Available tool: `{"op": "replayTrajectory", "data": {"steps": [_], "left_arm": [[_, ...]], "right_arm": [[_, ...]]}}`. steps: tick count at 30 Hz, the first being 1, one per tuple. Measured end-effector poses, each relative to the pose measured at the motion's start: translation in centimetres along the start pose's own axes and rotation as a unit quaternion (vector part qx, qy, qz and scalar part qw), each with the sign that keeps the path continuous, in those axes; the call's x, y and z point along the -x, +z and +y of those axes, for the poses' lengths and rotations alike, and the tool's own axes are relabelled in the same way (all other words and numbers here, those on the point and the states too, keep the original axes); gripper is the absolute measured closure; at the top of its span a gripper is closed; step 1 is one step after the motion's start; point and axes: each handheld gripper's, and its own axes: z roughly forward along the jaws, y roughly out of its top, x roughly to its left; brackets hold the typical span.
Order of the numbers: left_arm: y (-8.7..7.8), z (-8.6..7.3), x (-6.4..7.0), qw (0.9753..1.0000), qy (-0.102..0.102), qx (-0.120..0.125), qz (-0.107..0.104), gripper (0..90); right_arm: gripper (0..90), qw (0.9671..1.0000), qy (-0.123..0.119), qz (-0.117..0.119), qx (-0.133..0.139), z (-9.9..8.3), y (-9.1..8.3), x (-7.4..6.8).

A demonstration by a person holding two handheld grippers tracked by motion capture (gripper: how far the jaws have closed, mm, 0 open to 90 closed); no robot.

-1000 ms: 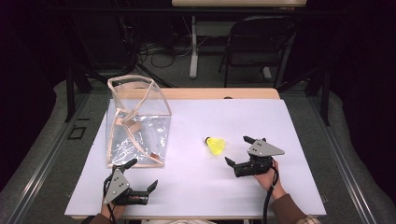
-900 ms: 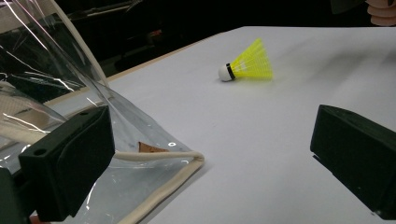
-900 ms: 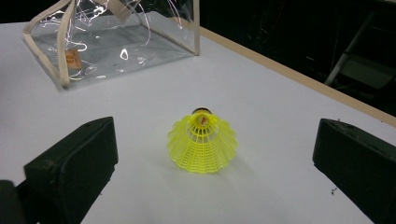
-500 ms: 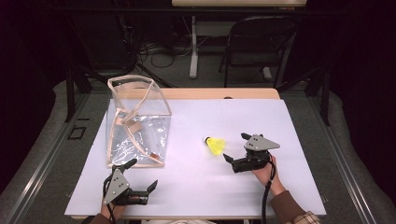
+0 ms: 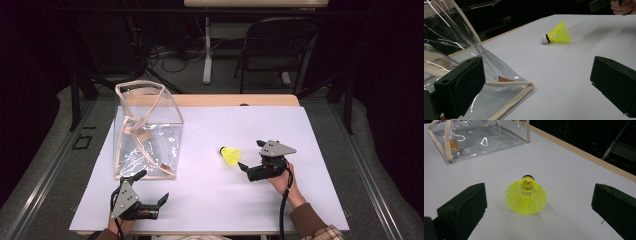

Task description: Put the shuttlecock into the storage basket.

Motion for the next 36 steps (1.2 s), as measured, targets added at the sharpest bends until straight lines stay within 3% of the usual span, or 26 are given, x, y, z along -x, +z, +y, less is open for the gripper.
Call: {"op": "replayTrajectory", "data": {"steps": [21, 28, 30, 36], "left_arm": [[0.0, 0.0, 0.0, 1.0, 0.0, 0.001, 0.0, 0.0], [0.0, 0.0, 0.0, 1.0, -0.001, 0.004, -0.001, 0.0], [0.0, 0.0, 0.0, 1.0, -0.001, 0.004, -0.001, 0.0], [0.0, 0.0, 0.0, 1.0, -0.001, 0.005, -0.001, 0.0]], "right_arm": [[0.0, 0.9996, 0.009, 0.015, -0.024, 0.8, 2.7, 1.3], [6.2, 0.9991, 0.004, 0.02, -0.037, 0.9, 3.5, 1.3], [12.7, 0.9989, -0.001, 0.021, -0.043, 0.9, 3.8, 1.2], [19.2, 0.9981, -0.008, 0.02, -0.057, 0.8, 4.1, 1.3]]}}
